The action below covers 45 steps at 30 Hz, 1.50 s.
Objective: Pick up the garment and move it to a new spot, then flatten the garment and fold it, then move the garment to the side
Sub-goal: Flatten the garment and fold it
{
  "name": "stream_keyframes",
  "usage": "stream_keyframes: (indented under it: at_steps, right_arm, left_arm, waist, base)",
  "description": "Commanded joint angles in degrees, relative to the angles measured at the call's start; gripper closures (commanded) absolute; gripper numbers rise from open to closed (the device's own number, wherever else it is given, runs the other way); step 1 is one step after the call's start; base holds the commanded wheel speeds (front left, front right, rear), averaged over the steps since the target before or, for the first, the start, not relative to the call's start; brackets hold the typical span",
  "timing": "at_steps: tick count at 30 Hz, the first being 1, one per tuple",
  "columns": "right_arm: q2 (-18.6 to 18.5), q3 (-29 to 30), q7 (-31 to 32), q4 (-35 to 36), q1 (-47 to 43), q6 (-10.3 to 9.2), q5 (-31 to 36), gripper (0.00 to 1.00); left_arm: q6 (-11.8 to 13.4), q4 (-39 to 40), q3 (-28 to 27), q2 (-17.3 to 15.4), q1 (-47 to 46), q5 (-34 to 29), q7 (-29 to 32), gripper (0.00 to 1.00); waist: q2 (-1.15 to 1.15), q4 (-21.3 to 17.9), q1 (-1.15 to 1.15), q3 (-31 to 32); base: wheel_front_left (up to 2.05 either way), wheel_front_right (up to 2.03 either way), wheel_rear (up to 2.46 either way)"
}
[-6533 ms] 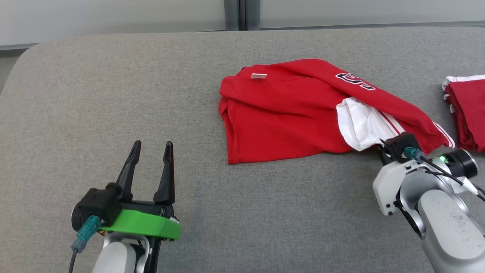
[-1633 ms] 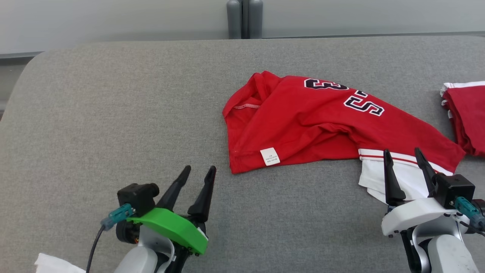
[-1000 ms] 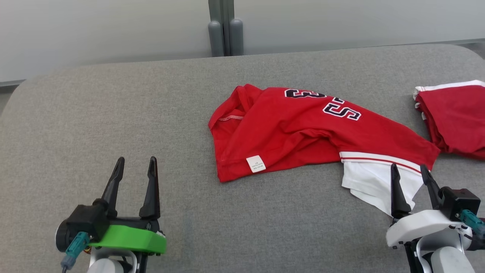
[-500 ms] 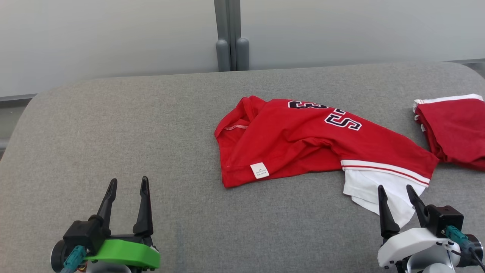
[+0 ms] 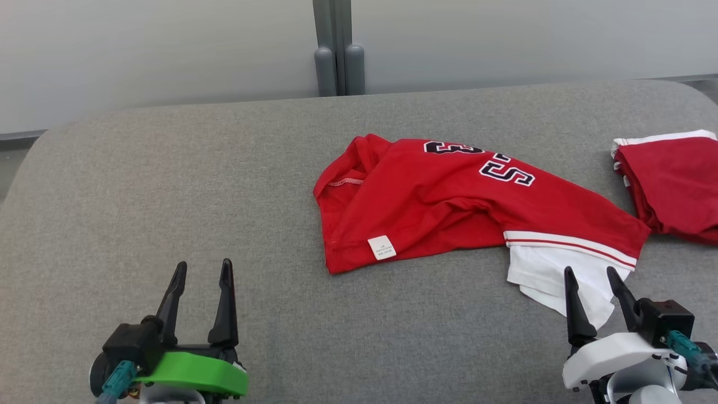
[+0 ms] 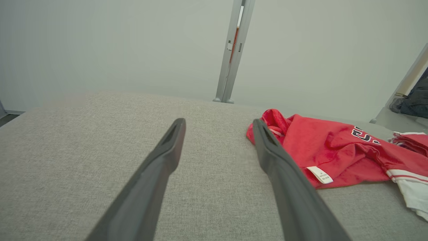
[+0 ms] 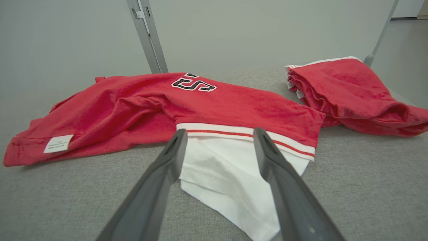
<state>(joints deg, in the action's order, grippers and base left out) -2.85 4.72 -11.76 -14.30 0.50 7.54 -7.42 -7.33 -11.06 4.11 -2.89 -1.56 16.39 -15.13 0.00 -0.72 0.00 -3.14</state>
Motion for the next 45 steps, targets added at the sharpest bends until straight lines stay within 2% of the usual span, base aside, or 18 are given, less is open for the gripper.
stream_keyframes:
  at_steps: [1, 6, 10, 17, 24, 33, 45]
  right_arm:
    - [-0.12, 0.76, 0.32, 0.72, 0.50, -0.11, -0.75, 0.00]
    - [-0.12, 5.46, 6.44, 1.73, -1.21, -0.11, -2.14, 0.00]
    - [-0.08, 8.80, 11.66, 2.43, -2.21, -0.10, -3.12, 0.00]
    - [-0.09, 6.06, 14.20, 0.30, 0.06, -0.10, -6.20, 0.00]
    - [-0.13, 1.23, 13.38, -5.06, 2.74, -0.10, -9.69, 0.00]
    - [-0.06, -1.56, 10.65, -11.17, 5.58, -0.10, -12.30, 0.00]
    - [-0.01, -5.78, 6.10, -14.56, 9.31, -0.07, -15.02, 0.00]
  left_arm:
    - [-0.25, -0.05, 0.89, -0.03, -1.18, 0.93, 0.01, 0.00]
    - [-0.25, -3.48, 5.67, -0.05, -3.89, 4.31, 0.01, 0.00]
    - [-0.26, -9.10, 11.46, -0.07, -7.23, 6.54, 0.28, 0.00]
    - [1.01, -16.62, 19.17, -0.10, -13.82, 10.44, 3.25, 0.00]
    - [2.43, -22.16, 22.24, -0.13, -19.11, 13.85, 4.64, 0.00]
    - [4.83, -25.59, 24.59, -0.13, -23.19, 18.05, 7.57, 0.00]
    - [5.27, -28.55, 26.26, -0.13, -26.95, 21.37, 9.68, 0.00]
  waist:
    - [0.00, -0.29, 0.00, -0.94]
    - [0.00, -0.81, 0.00, -2.62]
    - [0.00, -1.64, 0.00, -3.87]
    - [0.00, -3.59, 0.00, -5.75]
    - [0.00, -5.03, 0.00, -6.91]
    - [0.00, -5.60, 0.00, -7.59]
    - [0.00, -5.24, 0.00, -7.84]
  base:
    - [0.00, 0.00, 0.00]
    - [0.00, 0.00, 0.00]
    - [0.00, 0.00, 0.00]
    - [0.00, 0.00, 0.00]
    - [0.00, 0.00, 0.00]
    - [0.00, 0.00, 0.00]
    - [0.00, 0.00, 0.00]
